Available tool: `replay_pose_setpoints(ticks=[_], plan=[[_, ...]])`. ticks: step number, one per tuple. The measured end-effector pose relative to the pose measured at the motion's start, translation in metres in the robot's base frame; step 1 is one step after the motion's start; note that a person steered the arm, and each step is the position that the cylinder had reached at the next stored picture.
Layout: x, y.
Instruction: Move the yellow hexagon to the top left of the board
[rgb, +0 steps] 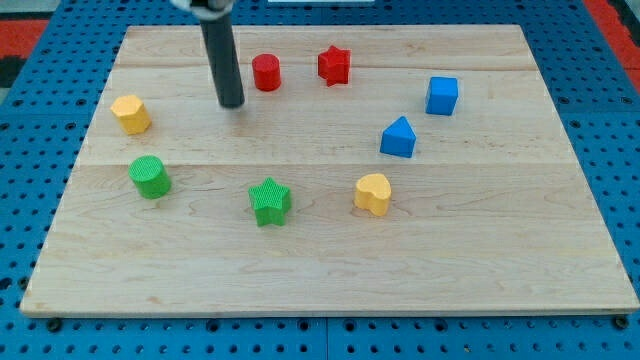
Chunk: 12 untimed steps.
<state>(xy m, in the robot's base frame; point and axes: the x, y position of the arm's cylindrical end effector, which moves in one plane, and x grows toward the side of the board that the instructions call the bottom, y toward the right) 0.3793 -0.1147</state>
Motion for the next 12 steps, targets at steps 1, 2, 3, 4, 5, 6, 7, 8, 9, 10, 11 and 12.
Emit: replay_pose_setpoints(ticks=[1,2,3,4,5,6,7,8,9,10,11,12], plan=[[0.036,-0.074],[-0.001,-0.130],[-0.040,-0.093],[-0.037,-0.084],[-0.004,-0.114],[-0.043,-0.174],[-0.062,-0.119],[-0.042,-0.136],[0.016,-0.135],[0.028,-0.076],[-0.042,-0.056],[-0.090,-0.068]])
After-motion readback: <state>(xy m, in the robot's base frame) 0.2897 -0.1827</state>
